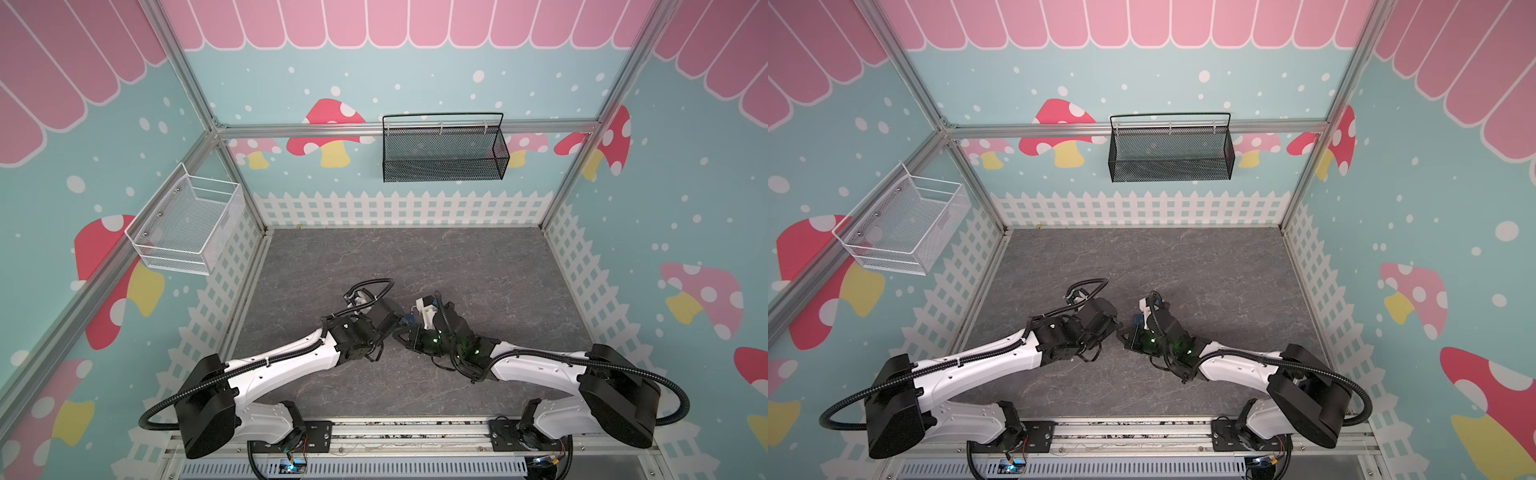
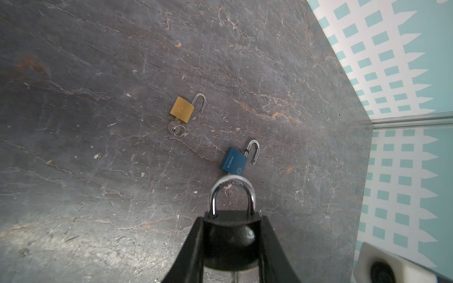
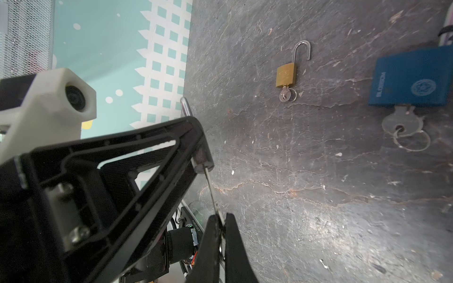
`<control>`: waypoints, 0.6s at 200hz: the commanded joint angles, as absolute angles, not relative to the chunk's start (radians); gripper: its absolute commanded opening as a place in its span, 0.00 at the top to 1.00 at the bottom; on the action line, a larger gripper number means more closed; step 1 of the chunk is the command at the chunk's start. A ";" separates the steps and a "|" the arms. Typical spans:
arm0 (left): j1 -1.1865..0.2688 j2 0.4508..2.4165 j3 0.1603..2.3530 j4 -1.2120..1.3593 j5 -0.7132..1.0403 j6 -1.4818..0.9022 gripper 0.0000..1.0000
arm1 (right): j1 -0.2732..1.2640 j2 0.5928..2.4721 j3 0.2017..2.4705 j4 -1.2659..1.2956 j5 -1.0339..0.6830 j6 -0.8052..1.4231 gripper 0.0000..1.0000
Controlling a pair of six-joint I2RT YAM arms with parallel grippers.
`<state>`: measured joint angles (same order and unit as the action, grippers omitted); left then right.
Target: Unlock with the key
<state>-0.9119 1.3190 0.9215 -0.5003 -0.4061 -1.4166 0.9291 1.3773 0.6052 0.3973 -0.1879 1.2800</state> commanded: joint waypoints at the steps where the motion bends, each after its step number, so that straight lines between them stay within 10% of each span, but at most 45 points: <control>1: -0.901 1.284 0.923 -0.517 -0.398 -1.411 1.00 | 0.946 1.395 0.636 0.414 -0.166 1.272 1.00; 120: -0.890 1.269 0.908 -0.517 -0.384 -1.405 1.00 | 0.959 1.362 0.661 0.355 -0.076 1.230 1.00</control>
